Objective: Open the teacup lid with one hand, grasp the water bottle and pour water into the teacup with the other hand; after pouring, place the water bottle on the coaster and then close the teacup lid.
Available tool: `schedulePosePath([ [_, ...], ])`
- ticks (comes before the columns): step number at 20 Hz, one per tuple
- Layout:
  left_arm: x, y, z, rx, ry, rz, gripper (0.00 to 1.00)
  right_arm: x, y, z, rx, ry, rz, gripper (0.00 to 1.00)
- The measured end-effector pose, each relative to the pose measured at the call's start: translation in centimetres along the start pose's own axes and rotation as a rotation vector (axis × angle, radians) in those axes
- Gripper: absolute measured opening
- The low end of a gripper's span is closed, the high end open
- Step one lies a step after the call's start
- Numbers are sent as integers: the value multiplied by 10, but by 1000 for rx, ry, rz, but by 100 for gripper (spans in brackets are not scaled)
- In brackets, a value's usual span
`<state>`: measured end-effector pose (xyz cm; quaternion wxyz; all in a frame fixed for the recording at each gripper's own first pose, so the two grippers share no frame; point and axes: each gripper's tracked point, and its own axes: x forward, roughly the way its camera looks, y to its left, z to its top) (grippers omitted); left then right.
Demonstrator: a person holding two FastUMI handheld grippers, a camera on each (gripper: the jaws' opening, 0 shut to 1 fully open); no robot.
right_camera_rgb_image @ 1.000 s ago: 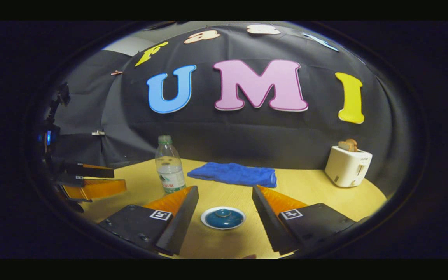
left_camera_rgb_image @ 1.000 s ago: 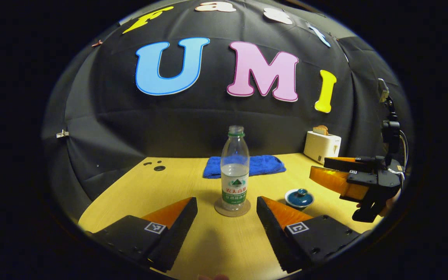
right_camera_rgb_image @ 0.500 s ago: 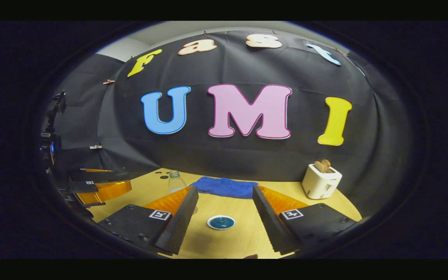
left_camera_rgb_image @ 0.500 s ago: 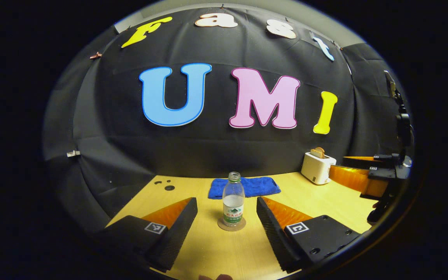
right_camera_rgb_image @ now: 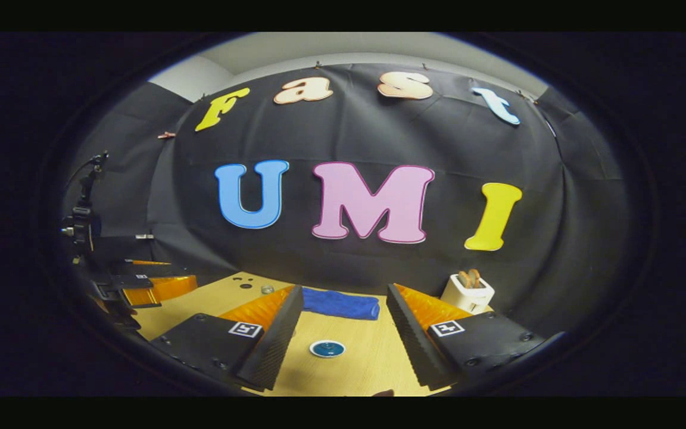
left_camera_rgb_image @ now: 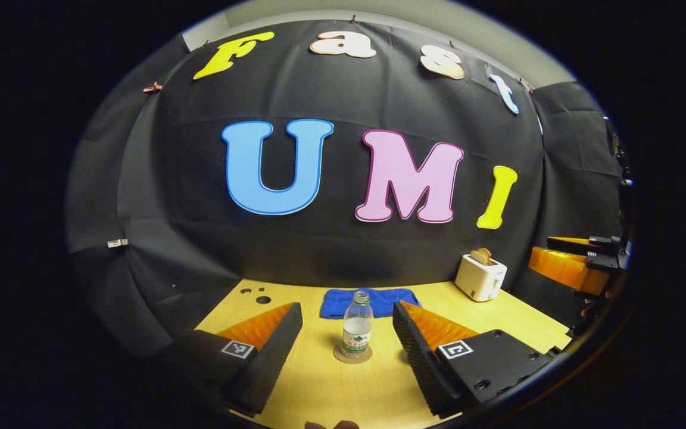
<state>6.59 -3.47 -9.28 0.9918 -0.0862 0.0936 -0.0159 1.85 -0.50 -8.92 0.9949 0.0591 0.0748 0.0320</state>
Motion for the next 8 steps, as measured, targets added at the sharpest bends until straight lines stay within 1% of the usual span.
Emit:
schedulePosePath([
  [4, -8, 2, 12, 12, -18, -21, 96, -4, 0, 9, -17, -12, -27, 87],
  [8, -11, 6, 15, 9, -32, -34, 96, -5, 6, 16, -8, -14, -44, 87],
])
